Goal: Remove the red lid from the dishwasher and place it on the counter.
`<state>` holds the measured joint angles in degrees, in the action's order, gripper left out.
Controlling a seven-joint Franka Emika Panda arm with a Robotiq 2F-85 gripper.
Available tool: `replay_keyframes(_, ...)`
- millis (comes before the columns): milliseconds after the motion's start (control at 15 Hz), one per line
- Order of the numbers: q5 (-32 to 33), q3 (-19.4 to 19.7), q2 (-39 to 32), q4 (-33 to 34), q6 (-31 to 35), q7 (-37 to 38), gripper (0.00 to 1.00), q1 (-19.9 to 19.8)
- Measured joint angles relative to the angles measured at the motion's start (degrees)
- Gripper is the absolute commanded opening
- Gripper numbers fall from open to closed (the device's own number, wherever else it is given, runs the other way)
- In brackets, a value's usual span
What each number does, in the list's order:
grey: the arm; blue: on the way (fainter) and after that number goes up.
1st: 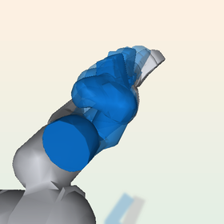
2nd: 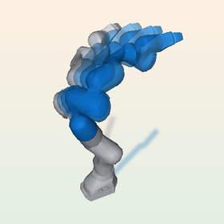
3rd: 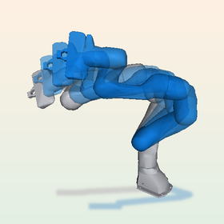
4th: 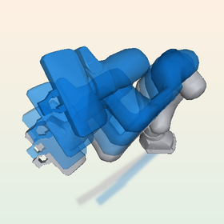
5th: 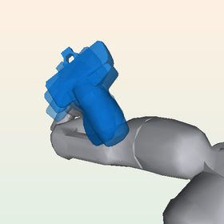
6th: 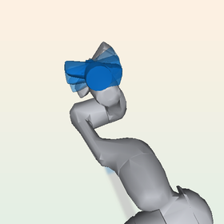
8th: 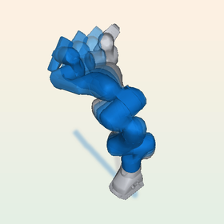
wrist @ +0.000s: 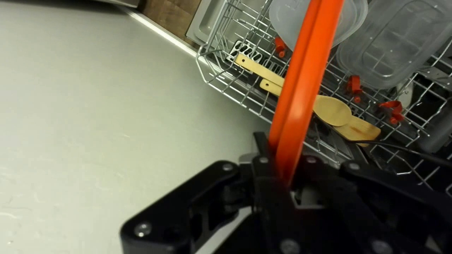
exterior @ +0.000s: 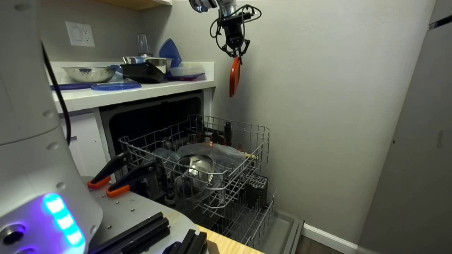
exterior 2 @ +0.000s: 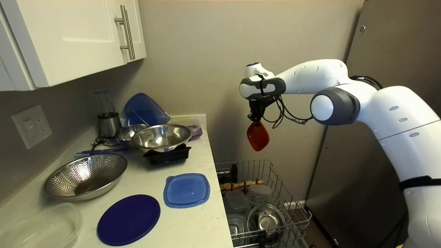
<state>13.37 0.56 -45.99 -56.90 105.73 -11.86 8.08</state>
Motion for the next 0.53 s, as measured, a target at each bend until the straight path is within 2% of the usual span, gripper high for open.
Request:
replay_keyframes(267,0.64,1.66,1.14,4.58,-9.87,-0.02,0.03,-0.31)
replay_keyframes(533,-3.87,1.88,1.50,8.90,-21.86,-0.91,0.03,-5.31)
